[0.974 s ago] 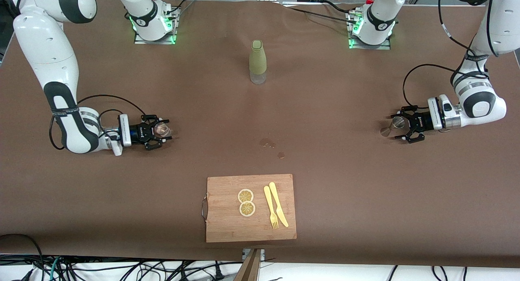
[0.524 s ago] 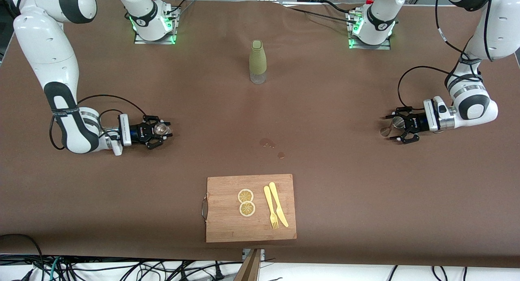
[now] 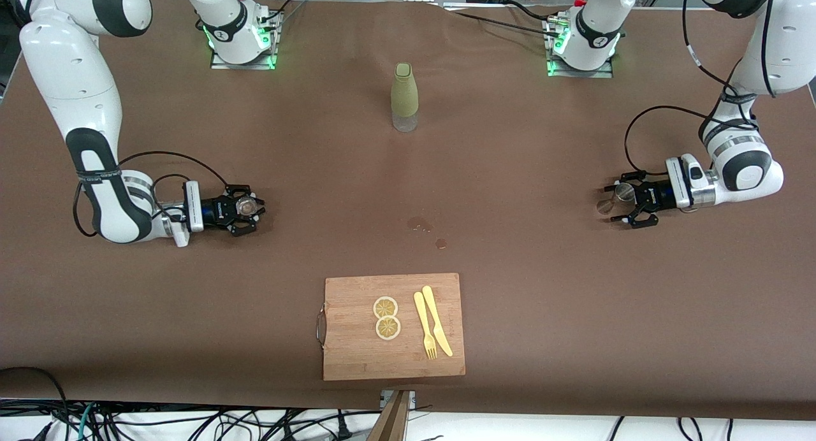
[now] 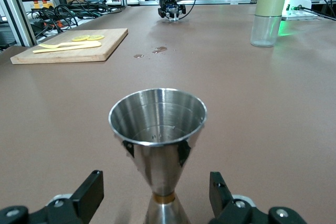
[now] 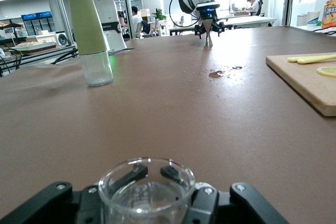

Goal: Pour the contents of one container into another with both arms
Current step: 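Close the right gripper on the glass while the left gripper grasps the jigger, then lift the glass cup with the right gripper and the jigger with the left gripper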

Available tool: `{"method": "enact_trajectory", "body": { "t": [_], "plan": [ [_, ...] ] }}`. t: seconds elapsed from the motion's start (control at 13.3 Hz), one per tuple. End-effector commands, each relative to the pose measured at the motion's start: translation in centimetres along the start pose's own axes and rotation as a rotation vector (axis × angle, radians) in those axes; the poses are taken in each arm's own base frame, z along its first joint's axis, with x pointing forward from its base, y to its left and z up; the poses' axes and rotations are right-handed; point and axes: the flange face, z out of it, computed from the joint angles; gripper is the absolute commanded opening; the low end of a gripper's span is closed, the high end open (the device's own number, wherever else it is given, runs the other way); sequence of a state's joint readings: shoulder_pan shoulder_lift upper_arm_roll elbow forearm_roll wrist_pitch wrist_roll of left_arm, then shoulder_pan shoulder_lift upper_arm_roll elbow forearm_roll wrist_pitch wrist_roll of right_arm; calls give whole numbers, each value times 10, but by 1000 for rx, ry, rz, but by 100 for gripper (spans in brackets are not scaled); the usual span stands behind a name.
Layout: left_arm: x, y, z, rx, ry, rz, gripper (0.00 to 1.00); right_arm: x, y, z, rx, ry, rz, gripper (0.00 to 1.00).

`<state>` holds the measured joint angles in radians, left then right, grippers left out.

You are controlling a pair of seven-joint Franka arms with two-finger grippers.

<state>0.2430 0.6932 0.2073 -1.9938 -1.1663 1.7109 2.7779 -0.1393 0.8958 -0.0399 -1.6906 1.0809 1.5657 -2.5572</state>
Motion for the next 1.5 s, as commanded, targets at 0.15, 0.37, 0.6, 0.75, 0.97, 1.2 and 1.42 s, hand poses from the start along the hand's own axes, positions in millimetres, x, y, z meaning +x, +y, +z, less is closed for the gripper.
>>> {"method": "enact_trajectory", "body": {
  "t": [0.15,0.37,0.6,0.75,0.97,1.2,1.42],
  "plan": [
    [-5,2,9,28,32,188,73,29,20,-5,24,44,13,16],
    [-5,2,11,25,33,187,68,43,28,3,50,62,28,12],
    [-7,4,11,22,33,182,66,51,29,16,93,83,108,8],
    [-9,6,11,20,33,179,66,64,33,20,107,79,162,8],
    [-7,5,10,12,39,184,42,81,43,22,105,64,162,8],
    [-6,6,9,11,42,184,15,112,68,26,102,42,98,8],
    [-6,8,3,16,45,181,0,117,72,35,103,42,122,8]
  ]
}}
